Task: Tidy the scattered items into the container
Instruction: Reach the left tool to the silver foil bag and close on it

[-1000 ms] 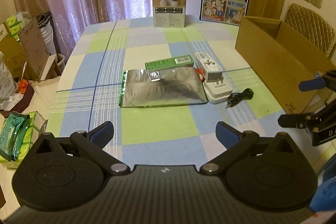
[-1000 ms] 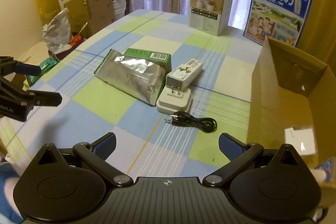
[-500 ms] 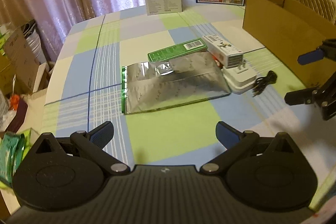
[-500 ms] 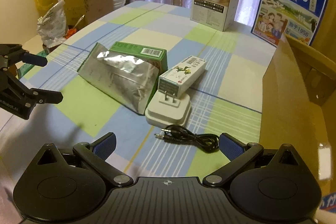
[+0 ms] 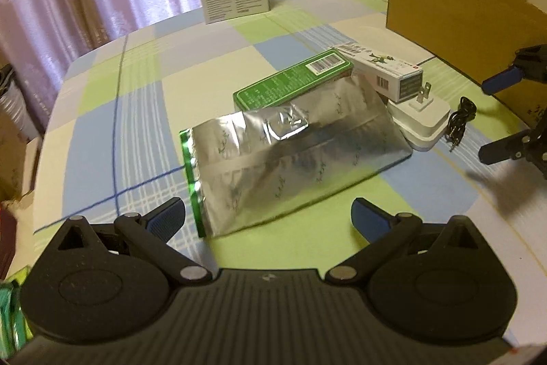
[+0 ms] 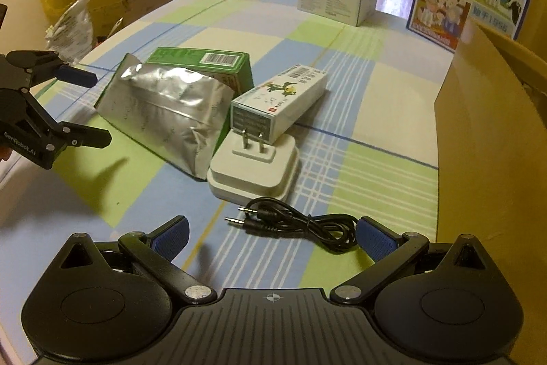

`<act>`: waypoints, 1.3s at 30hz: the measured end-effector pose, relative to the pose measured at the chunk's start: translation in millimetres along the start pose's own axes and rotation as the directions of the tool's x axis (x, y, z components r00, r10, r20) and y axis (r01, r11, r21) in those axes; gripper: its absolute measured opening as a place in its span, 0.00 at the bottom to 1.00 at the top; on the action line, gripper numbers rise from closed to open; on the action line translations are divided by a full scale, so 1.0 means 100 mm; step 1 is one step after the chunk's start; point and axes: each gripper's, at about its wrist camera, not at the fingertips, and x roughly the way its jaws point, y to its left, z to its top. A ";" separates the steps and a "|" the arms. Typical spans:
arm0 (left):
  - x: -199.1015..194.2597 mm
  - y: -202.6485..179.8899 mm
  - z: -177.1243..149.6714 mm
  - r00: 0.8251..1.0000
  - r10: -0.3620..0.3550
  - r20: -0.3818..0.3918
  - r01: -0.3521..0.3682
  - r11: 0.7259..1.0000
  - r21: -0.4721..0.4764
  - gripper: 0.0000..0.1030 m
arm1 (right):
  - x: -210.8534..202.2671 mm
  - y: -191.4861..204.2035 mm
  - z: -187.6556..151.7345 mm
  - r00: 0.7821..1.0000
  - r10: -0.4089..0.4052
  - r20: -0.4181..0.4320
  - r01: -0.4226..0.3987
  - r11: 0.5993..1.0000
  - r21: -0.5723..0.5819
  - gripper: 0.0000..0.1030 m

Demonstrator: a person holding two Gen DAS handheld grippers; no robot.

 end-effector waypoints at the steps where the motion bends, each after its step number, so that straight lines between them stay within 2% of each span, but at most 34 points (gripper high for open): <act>1: 0.02 0.01 0.01 1.000 -0.012 0.006 0.012 1.000 0.009 0.99 | 0.02 -0.01 0.00 1.000 -0.001 -0.002 0.001 1.000 0.001 0.98; 8: 0.20 0.05 0.02 0.997 -0.072 0.003 0.071 0.997 0.030 0.99 | 0.10 -0.10 0.01 1.000 -0.011 -0.019 0.011 1.000 0.007 0.98; 15: 0.09 -0.02 0.00 0.989 -0.147 0.019 0.147 0.989 0.005 0.98 | 0.15 -0.17 0.01 0.999 0.006 -0.046 -0.006 1.000 0.015 0.97; 17: 0.01 -0.10 -0.03 0.984 -0.175 0.021 0.174 0.985 0.012 0.97 | 0.16 -0.16 -0.01 0.998 0.016 -0.067 -0.016 1.000 0.003 0.85; 19: -0.07 -0.20 -0.07 0.981 -0.195 0.022 0.194 0.980 0.033 0.97 | 0.14 -0.15 -0.02 0.997 0.030 -0.067 -0.030 1.000 0.003 0.81; 22: -0.19 -0.30 -0.10 0.987 -0.156 0.045 0.152 0.984 0.091 0.97 | 0.09 -0.11 -0.02 0.999 0.028 -0.037 -0.028 1.000 -0.005 0.76; 25: -0.22 -0.27 -0.03 0.993 -0.085 0.081 0.073 0.987 0.142 0.98 | 0.07 -0.08 0.01 1.000 0.024 -0.011 -0.024 1.000 -0.012 0.75; 28: -0.18 -0.16 0.11 0.993 -0.060 0.106 0.041 0.984 0.173 0.99 | 0.07 -0.03 0.04 1.000 0.028 -0.003 -0.028 0.999 -0.043 0.76; 34: 0.10 -0.03 0.35 0.987 -0.135 0.090 0.108 0.960 0.256 0.99 | 0.13 -0.02 0.04 1.000 0.023 0.001 -0.023 0.998 -0.063 0.76; 36: 0.21 -0.01 0.39 0.984 -0.163 0.070 0.140 0.955 0.263 0.99 | 0.14 -0.04 0.03 1.000 0.027 0.000 -0.027 0.998 -0.056 0.76; 39: 0.31 -0.01 0.42 0.985 -0.169 0.024 0.156 0.952 0.263 0.99 | 0.15 -0.06 0.03 0.999 0.036 -0.001 -0.036 0.998 -0.051 0.77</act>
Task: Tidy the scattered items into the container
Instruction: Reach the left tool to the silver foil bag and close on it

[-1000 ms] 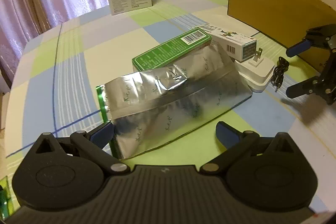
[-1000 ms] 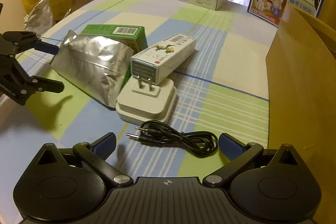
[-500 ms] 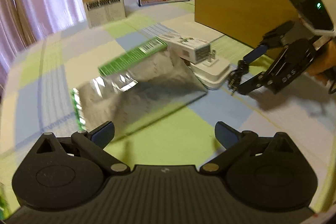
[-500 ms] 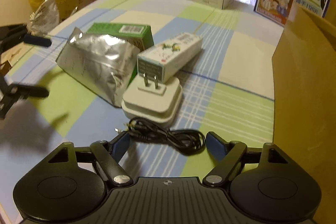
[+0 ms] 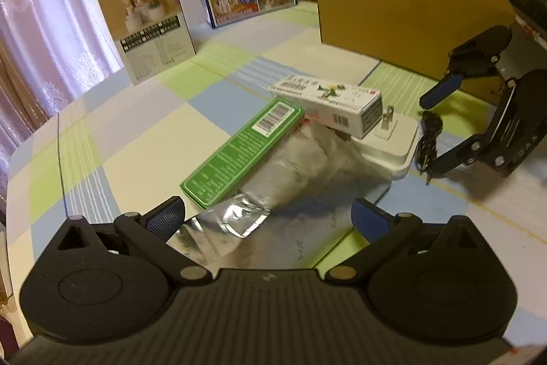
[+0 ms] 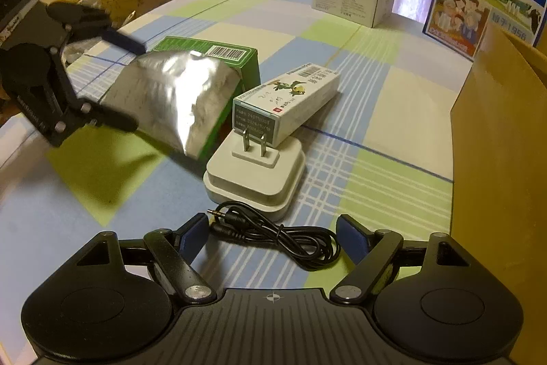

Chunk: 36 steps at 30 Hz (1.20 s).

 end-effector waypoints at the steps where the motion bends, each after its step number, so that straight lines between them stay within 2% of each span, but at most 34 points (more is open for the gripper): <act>1: 0.03 0.01 0.00 0.999 -0.013 -0.033 0.013 1.000 -0.014 0.99 | 0.01 0.00 0.00 1.000 0.002 -0.002 -0.002 1.000 0.001 0.77; 6: -0.02 -0.13 -0.11 0.987 -0.051 -0.150 0.048 0.999 -0.025 0.98 | 0.00 -0.01 0.00 1.000 0.021 -0.019 -0.020 1.000 0.012 0.77; 9: -0.11 -0.28 -0.20 0.975 -0.135 -0.176 0.123 0.989 -0.077 0.98 | 0.00 0.03 -0.04 0.997 0.041 -0.063 -0.041 0.999 -0.008 0.77; 11: -0.18 -0.41 -0.25 0.974 -0.138 -0.181 0.129 0.990 -0.058 0.97 | -0.03 0.06 -0.06 0.995 0.063 -0.078 -0.065 0.998 -0.024 0.74; 12: -0.23 -0.47 -0.26 0.976 -0.128 -0.173 0.124 0.992 -0.039 0.97 | -0.05 0.07 -0.07 0.994 0.073 -0.080 -0.075 0.997 -0.024 0.72; 14: -0.33 -0.52 -0.27 0.985 -0.103 -0.141 0.100 0.995 -0.025 0.97 | -0.08 0.09 -0.08 0.994 0.069 -0.082 -0.072 0.997 -0.038 0.56; 16: -0.41 -0.48 -0.27 0.993 -0.066 -0.101 0.062 0.997 -0.040 0.97 | -0.10 0.08 -0.07 0.992 0.091 -0.085 -0.094 0.995 -0.032 0.46; 18: -0.43 -0.41 -0.24 0.997 -0.033 -0.073 0.030 0.998 -0.049 0.97 | -0.11 0.11 -0.05 0.992 0.106 -0.075 -0.110 0.993 -0.050 0.45; 21: -0.45 -0.29 -0.22 0.999 0.012 -0.042 -0.014 0.998 -0.061 0.98 | -0.08 0.21 -0.03 0.996 0.079 -0.047 -0.084 0.988 -0.128 0.46; 25: -0.41 -0.08 -0.21 0.999 0.039 -0.010 -0.040 0.992 -0.117 0.99 | 0.03 0.24 -0.02 0.992 0.118 -0.043 -0.122 0.985 -0.121 0.46; 27: -0.38 0.00 -0.19 0.999 0.036 0.006 -0.035 0.991 -0.128 0.99 | 0.05 0.22 0.00 0.993 0.116 -0.038 -0.119 0.989 -0.087 0.35; 28: -0.36 0.03 -0.17 0.999 0.037 0.017 -0.035 0.992 -0.120 0.99 | 0.05 0.22 0.01 0.993 0.112 -0.033 -0.114 0.990 -0.082 0.23; 29: -0.33 0.04 -0.15 0.999 0.036 0.027 -0.033 0.994 -0.109 0.99 | 0.05 0.21 0.02 0.993 0.112 -0.035 -0.114 0.991 -0.070 0.18; 33: -0.21 0.11 -0.02 0.998 -0.015 0.053 0.019 0.997 -0.073 0.99 | 0.02 0.18 0.02 0.993 0.105 -0.044 -0.107 0.993 -0.044 0.12; 36: -0.04 0.17 0.04 0.996 -0.083 0.020 0.084 0.994 -0.070 0.99 | -0.01 0.15 -0.01 0.994 0.102 -0.044 -0.103 0.994 -0.024 0.12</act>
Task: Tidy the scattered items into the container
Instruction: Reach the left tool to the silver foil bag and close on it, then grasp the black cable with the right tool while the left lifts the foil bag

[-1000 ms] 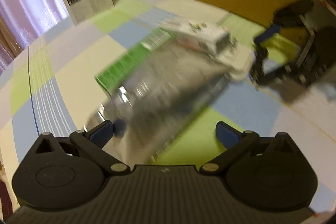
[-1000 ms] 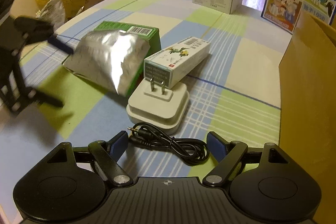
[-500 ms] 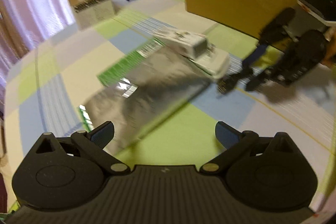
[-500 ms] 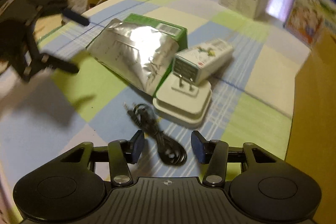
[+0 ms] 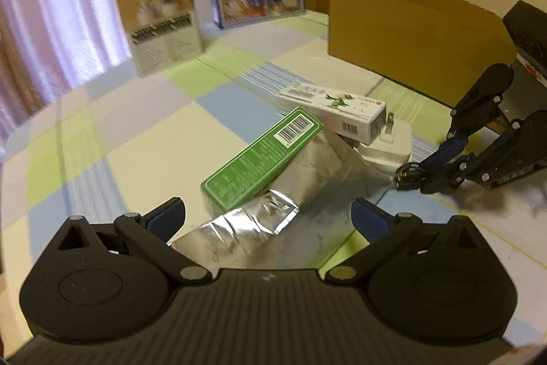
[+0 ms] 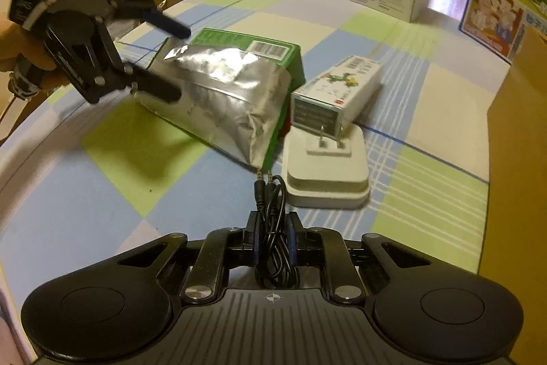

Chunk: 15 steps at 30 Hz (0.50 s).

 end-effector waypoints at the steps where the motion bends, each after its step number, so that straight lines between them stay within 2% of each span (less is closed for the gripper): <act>1: 0.06 0.03 0.00 0.999 -0.021 -0.027 0.021 1.000 -0.010 0.99 | -0.01 0.00 0.00 1.000 -0.002 -0.001 0.002 1.000 0.004 0.12; 4: 0.16 0.05 -0.04 0.992 -0.067 -0.103 0.061 0.997 -0.057 0.99 | -0.06 0.00 -0.04 1.000 -0.019 0.013 0.019 1.000 -0.005 0.15; 6: 0.14 -0.03 -0.10 0.986 -0.095 -0.136 0.087 0.994 -0.065 0.99 | -0.08 0.00 -0.06 0.999 -0.034 0.016 0.034 0.999 -0.007 0.24; 8: 0.07 -0.18 -0.17 0.983 -0.095 -0.158 0.088 0.995 -0.050 0.98 | -0.08 0.00 -0.07 0.999 -0.038 0.020 0.039 0.999 -0.013 0.46; 11: -0.05 -0.39 -0.29 0.978 -0.113 -0.178 0.100 0.992 -0.080 0.98 | -0.05 0.02 -0.07 0.999 -0.035 0.020 0.035 0.999 -0.020 0.48; 13: -0.12 -0.53 -0.35 0.976 -0.098 -0.194 0.081 0.992 -0.094 0.98 | -0.01 0.04 -0.07 0.999 -0.030 0.017 0.030 0.999 -0.021 0.48; 15: -0.20 -0.63 -0.39 0.978 -0.069 -0.197 0.048 0.993 -0.109 0.98 | 0.01 0.05 -0.05 0.999 -0.030 0.016 0.030 0.999 -0.016 0.43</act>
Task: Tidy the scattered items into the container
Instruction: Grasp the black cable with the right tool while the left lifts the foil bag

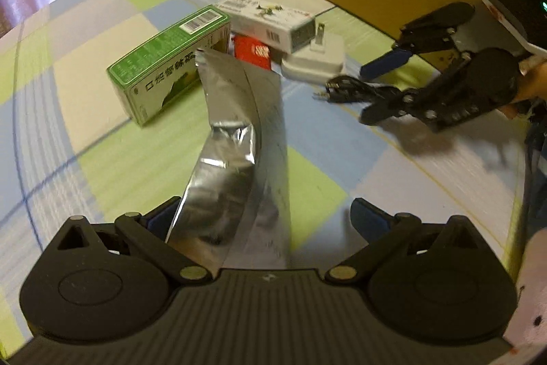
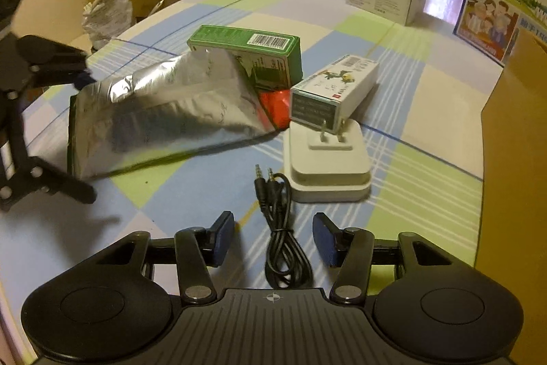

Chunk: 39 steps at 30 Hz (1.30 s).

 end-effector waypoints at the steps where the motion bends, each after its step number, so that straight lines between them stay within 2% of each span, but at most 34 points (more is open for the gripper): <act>1: -0.05 -0.04 -0.03 1.000 0.013 0.009 -0.013 1.000 -0.012 0.98 | -0.01 0.01 0.01 1.000 0.001 -0.001 -0.001 1.000 0.000 0.28; 2: -0.08 -0.07 -0.03 1.000 0.026 0.018 -0.026 0.999 -0.026 0.98 | -0.02 0.03 0.01 1.000 -0.002 -0.007 0.002 1.000 0.003 0.13; 6: -0.20 -0.14 0.03 0.996 0.083 0.043 -0.080 0.995 -0.065 0.98 | -0.09 0.08 -0.03 0.999 0.026 -0.028 -0.024 0.998 0.054 0.12; 10: -0.16 -0.13 0.25 0.989 0.146 0.032 -0.143 0.986 -0.087 0.97 | -0.16 0.06 -0.13 1.000 0.009 -0.016 -0.007 0.992 0.124 0.12; 15: 0.10 -0.19 0.50 0.984 0.171 -0.049 -0.174 0.983 -0.060 0.83 | -0.20 0.05 -0.16 1.000 0.006 0.000 -0.006 0.988 0.156 0.12; 16: 0.17 -0.19 0.53 0.983 0.168 -0.070 -0.172 0.983 -0.055 0.77 | -0.20 0.04 -0.17 1.000 0.005 0.007 -0.006 0.988 0.157 0.12; 17: 0.23 -0.19 0.55 0.982 0.164 -0.091 -0.169 0.984 -0.052 0.66 | -0.20 0.04 -0.17 1.000 0.005 0.015 -0.007 0.987 0.158 0.15; 18: 0.28 -0.20 0.57 0.980 0.168 -0.112 -0.173 0.984 -0.045 0.64 | -0.20 0.04 -0.18 1.000 0.009 0.022 -0.012 0.987 0.162 0.18; 19: 0.32 -0.21 0.57 0.975 0.179 -0.128 -0.185 0.982 -0.036 0.61 | -0.20 0.04 -0.18 0.999 0.020 0.027 -0.025 0.986 0.166 0.27; 20: 0.35 -0.22 0.57 0.971 0.191 -0.140 -0.197 0.980 -0.026 0.52 | -0.20 0.04 -0.18 0.999 0.029 0.032 -0.034 0.985 0.169 0.37; 22: 0.34 -0.23 0.54 0.971 0.187 -0.146 -0.193 0.981 -0.031 0.47 | -0.21 0.07 -0.18 0.999 0.027 0.034 -0.032 0.987 0.155 0.45; 25: 0.25 -0.29 0.47 0.972 0.179 -0.155 -0.190 0.980 -0.061 0.42 | -0.20 0.11 -0.19 0.999 0.015 0.030 -0.019 0.992 0.124 0.45; 31: 0.09 -0.43 0.24 0.977 0.154 -0.150 -0.174 0.977 -0.124 0.43 | -0.18 0.19 -0.20 1.000 -0.020 0.012 0.019 0.997 0.069 0.44; 33: 0.08 -0.43 0.22 0.978 0.149 -0.146 -0.170 0.975 -0.143 0.45 | -0.17 0.21 -0.20 0.999 -0.039 0.008 0.038 0.998 0.055 0.39; 34: 0.09 -0.42 0.23 0.978 0.146 -0.147 -0.168 0.975 -0.147 0.50 | -0.18 0.21 -0.21 0.999 -0.050 0.009 0.050 0.997 0.057 0.31; 37: 0.11 -0.39 0.27 0.979 0.139 -0.153 -0.162 0.975 -0.150 0.51 | -0.18 0.18 -0.20 0.998 -0.068 0.008 0.068 0.995 0.067 0.13; 39: 0.16 -0.38 0.29 0.977 0.137 -0.164 -0.161 0.976 -0.147 0.51 | -0.17 0.18 -0.20 0.997 -0.071 0.009 0.070 0.995 0.070 0.13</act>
